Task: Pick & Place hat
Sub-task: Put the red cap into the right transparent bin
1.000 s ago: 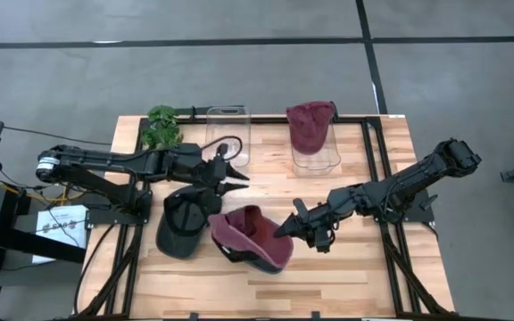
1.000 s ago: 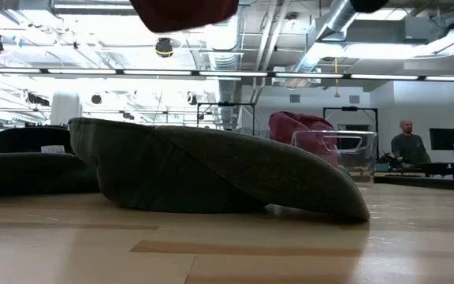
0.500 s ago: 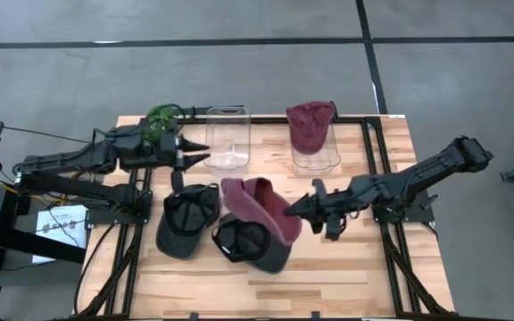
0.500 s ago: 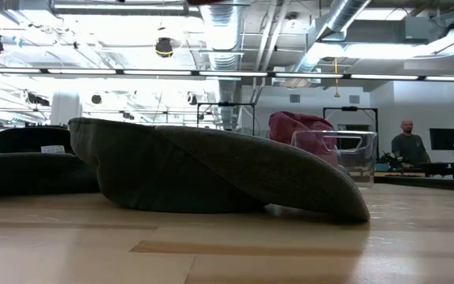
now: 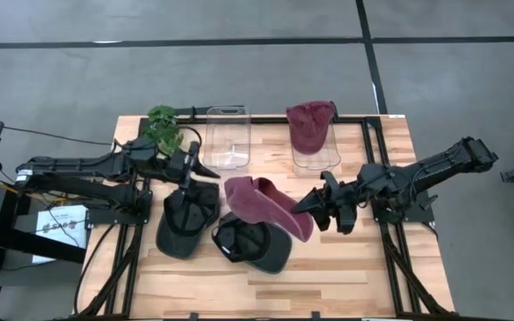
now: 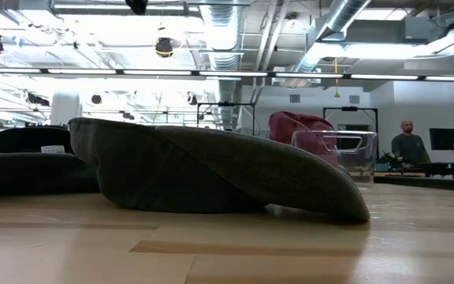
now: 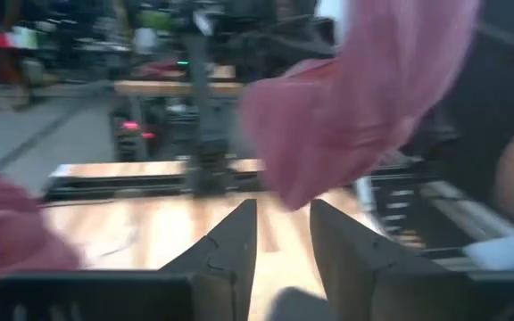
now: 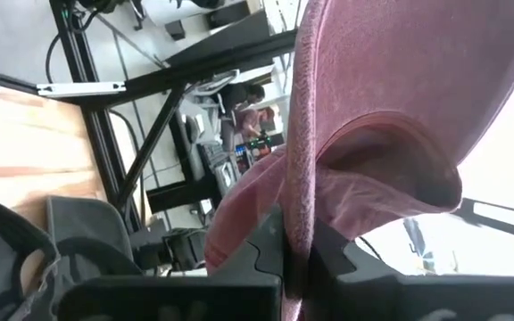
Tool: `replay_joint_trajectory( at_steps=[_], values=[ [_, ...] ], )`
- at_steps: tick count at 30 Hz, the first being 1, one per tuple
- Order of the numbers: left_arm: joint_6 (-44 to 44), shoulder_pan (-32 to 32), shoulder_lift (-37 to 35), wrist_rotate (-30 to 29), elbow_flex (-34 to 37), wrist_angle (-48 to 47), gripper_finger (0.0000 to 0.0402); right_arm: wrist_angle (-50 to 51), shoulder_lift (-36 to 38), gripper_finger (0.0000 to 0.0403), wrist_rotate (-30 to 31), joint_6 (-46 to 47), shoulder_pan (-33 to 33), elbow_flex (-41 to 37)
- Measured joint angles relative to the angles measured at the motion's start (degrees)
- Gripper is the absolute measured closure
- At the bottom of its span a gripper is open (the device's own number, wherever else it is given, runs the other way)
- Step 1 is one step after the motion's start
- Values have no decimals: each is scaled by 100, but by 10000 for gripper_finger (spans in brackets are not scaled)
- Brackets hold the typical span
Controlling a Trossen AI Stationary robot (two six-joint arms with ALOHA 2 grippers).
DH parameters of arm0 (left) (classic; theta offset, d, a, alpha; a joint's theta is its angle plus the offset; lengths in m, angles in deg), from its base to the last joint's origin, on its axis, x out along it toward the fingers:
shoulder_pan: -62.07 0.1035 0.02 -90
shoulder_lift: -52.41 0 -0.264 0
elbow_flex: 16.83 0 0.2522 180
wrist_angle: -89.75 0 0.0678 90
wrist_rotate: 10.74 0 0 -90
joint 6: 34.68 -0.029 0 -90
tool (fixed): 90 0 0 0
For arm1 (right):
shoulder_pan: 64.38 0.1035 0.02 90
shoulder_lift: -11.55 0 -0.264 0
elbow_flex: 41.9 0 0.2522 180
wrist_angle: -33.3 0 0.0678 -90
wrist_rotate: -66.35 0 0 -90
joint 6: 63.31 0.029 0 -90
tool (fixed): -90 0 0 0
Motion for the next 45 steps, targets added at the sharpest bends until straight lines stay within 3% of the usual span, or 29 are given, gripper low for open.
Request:
replay_joint_trajectory(
  at_steps=[12,17,34,45],
  values=[
    [95,4,374,52,4,294,236,2,0,401,-273,62,3,0],
    [212,2,372,619,4,544,224,38,-2,401,-297,62,3,0],
    [248,4,388,958,4,1220,221,-33,-2,401,-304,51,-1,0],
    [323,4,1053,1394,4,1802,225,-97,-2,401,-317,50,-1,0]
  ],
)
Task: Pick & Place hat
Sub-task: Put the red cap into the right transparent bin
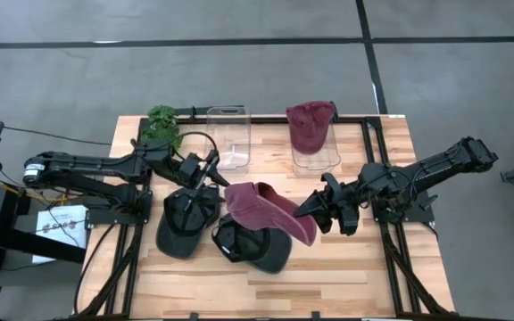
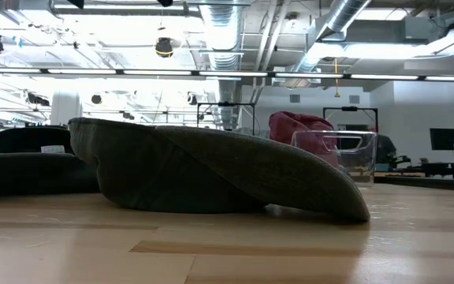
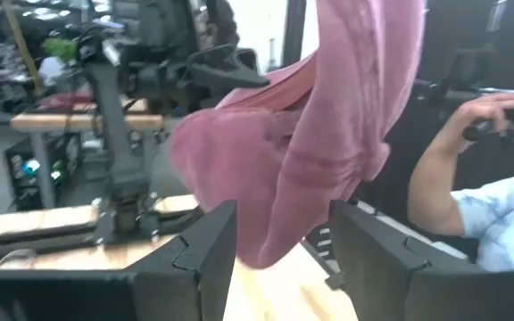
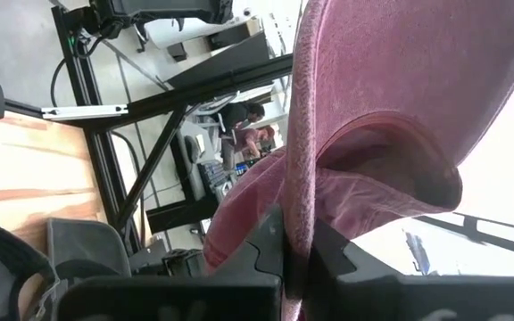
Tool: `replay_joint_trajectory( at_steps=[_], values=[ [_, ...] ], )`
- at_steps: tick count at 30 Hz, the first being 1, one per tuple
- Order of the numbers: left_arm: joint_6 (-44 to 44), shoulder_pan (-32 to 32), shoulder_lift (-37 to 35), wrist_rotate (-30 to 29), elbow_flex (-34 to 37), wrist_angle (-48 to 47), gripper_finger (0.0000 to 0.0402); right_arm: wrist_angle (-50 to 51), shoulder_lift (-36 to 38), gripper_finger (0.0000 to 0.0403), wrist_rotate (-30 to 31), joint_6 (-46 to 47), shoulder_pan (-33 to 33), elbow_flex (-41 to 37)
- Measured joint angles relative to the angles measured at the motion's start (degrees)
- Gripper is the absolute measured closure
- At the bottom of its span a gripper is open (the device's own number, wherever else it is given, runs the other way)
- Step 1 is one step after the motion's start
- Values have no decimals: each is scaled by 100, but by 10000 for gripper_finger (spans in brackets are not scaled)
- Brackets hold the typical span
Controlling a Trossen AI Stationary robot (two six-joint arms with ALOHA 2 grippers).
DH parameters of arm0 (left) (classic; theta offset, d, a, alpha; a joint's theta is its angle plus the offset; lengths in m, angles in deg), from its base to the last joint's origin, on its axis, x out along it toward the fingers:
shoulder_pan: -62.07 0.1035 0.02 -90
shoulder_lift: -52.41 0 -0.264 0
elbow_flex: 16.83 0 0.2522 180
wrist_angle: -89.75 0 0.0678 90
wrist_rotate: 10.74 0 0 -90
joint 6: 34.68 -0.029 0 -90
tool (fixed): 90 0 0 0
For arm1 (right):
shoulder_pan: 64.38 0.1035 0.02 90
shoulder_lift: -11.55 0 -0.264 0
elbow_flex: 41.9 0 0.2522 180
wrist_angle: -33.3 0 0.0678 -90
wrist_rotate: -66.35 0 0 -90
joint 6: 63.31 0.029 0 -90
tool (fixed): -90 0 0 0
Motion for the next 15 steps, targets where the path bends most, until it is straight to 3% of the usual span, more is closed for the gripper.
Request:
replay_joint_trajectory(
  at_steps=[15],
  values=[
    [286,-66,95,690,0,671,225,4,-2,401,-4,17,-232,0]
  ],
)
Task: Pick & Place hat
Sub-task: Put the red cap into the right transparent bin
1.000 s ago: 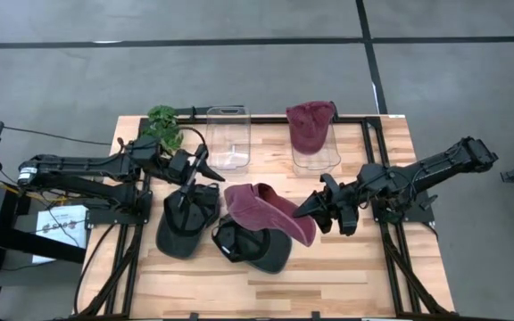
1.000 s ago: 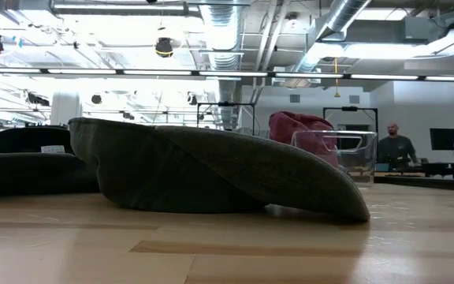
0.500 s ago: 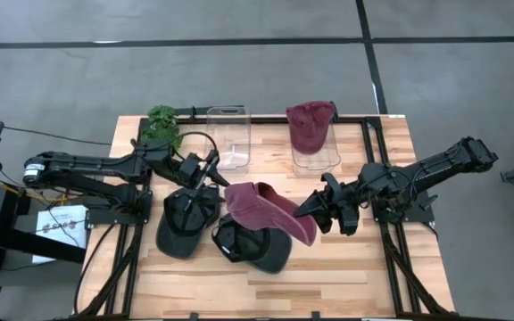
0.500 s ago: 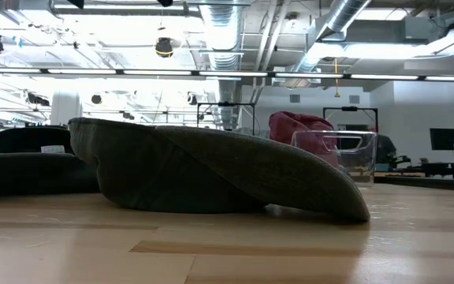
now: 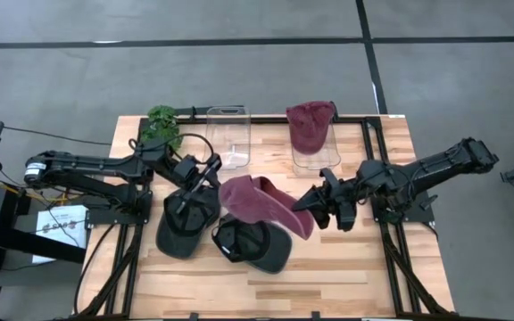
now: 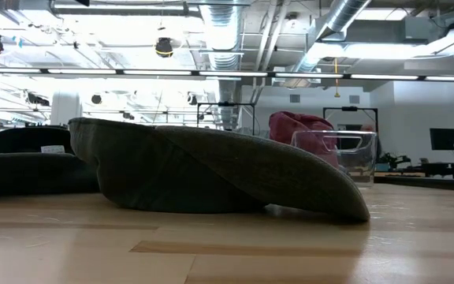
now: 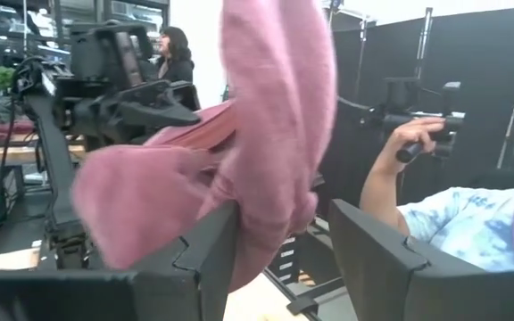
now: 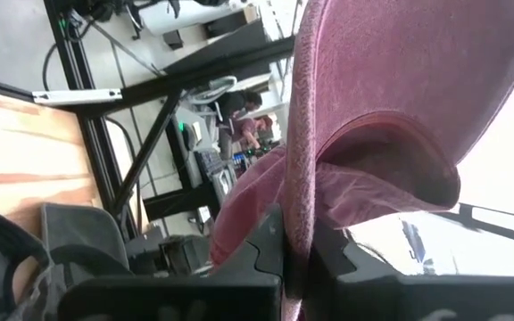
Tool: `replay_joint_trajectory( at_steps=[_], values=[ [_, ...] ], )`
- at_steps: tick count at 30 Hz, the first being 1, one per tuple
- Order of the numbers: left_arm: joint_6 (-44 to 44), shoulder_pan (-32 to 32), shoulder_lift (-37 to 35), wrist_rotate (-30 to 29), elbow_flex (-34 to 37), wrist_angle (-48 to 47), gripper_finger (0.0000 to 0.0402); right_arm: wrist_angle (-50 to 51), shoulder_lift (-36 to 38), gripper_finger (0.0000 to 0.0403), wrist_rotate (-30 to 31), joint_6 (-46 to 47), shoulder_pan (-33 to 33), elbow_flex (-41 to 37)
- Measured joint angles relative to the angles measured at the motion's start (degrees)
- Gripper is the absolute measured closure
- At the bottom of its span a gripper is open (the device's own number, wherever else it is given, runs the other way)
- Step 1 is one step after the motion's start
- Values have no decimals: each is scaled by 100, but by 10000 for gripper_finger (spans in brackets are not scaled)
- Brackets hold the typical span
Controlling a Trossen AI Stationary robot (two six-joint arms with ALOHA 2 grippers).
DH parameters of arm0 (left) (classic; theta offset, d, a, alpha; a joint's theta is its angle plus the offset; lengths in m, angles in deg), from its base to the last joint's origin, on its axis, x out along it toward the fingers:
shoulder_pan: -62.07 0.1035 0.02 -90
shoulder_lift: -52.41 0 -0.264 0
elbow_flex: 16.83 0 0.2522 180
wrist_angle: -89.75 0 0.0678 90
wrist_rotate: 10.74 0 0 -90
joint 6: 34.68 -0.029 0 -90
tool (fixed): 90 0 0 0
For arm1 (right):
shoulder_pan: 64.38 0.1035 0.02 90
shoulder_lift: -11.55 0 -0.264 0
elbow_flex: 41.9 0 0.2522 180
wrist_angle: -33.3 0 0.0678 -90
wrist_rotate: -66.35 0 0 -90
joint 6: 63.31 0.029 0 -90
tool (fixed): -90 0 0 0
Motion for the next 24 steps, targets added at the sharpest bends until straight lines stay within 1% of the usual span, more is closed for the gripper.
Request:
replay_joint_trajectory(
  at_steps=[8,15,17,19,21,24],
  values=[
    [-48,-139,0,-2,0,17,225,-2,-9,401,-234,105,-253,0],
    [-183,-135,0,-26,0,22,230,-27,-9,395,-278,134,-265,0],
    [-282,-135,0,-38,0,22,246,-31,-9,392,-278,141,-258,0],
    [-354,-132,0,-46,0,22,271,-33,-9,389,-284,159,-251,0],
    [-370,-130,0,-48,0,22,305,-37,-9,389,-303,181,-249,0],
    [-431,-121,0,-48,0,22,368,-37,-9,391,-302,193,-251,0]
  ],
)
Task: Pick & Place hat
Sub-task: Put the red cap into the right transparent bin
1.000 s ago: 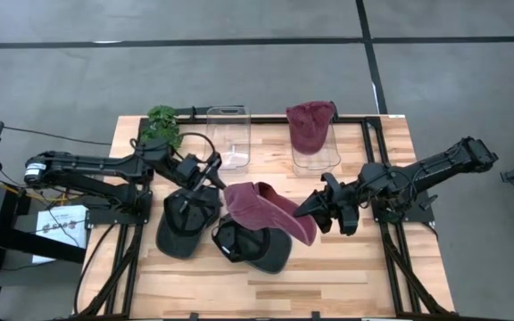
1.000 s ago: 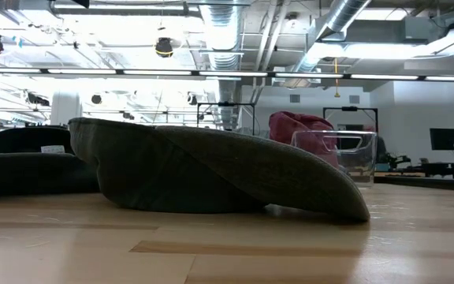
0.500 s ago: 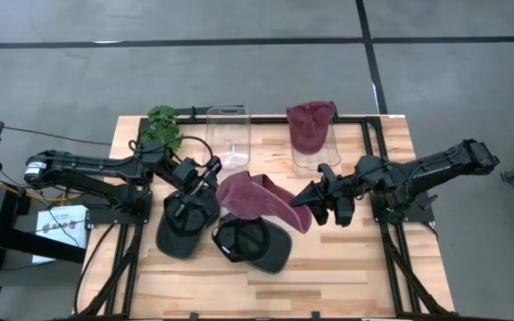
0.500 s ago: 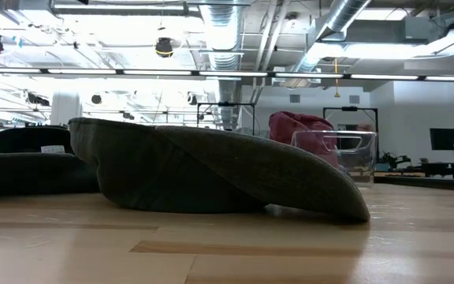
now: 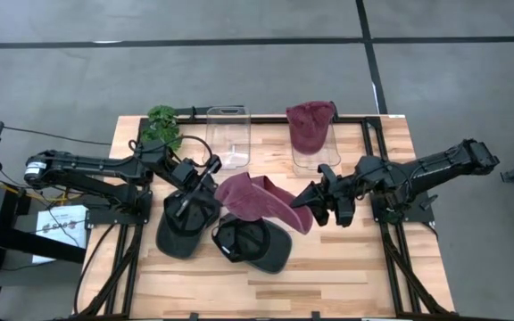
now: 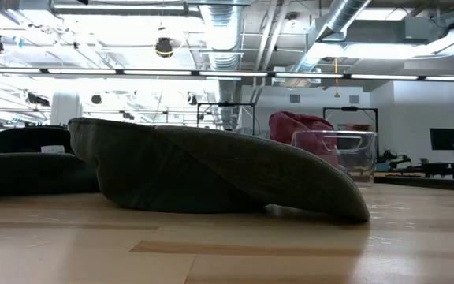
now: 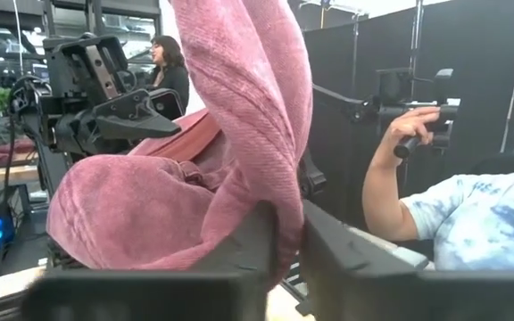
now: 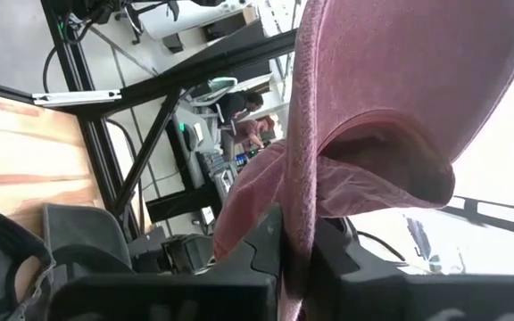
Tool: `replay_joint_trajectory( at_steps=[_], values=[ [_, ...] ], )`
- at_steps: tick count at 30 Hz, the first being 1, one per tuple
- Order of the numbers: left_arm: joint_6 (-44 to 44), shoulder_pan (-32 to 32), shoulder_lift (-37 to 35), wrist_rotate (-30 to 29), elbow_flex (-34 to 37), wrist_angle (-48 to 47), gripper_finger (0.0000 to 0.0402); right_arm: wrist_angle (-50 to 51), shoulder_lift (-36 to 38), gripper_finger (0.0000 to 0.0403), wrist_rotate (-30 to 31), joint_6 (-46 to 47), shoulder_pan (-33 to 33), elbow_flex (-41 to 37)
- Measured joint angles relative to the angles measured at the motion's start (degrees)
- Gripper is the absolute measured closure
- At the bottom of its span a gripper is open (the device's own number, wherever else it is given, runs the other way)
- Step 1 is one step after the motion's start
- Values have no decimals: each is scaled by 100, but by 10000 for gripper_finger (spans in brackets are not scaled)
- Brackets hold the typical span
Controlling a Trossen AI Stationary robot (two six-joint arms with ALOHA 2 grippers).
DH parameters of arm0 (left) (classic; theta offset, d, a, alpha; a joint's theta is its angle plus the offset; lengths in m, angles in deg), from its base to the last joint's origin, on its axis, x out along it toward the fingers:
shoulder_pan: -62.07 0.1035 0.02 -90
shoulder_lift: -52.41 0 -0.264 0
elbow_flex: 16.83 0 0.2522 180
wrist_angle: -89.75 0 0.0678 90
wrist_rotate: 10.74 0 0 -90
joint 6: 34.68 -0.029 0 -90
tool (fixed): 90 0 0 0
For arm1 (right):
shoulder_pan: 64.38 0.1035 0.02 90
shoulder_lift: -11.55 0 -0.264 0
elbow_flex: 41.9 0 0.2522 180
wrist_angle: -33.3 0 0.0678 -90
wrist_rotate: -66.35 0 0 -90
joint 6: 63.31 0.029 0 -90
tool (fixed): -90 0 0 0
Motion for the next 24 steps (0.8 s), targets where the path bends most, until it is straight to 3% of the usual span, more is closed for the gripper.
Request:
replay_joint_trajectory(
  at_steps=[2,18,24],
  values=[
    [-73,0,0,-33,0,0,385,-2,0,392,-4,34,0,0],
    [-220,0,0,-83,0,-1,387,119,0,374,9,1130,7,0],
    [-220,0,0,-85,0,6,384,268,0,336,24,1255,7,0]
  ],
)
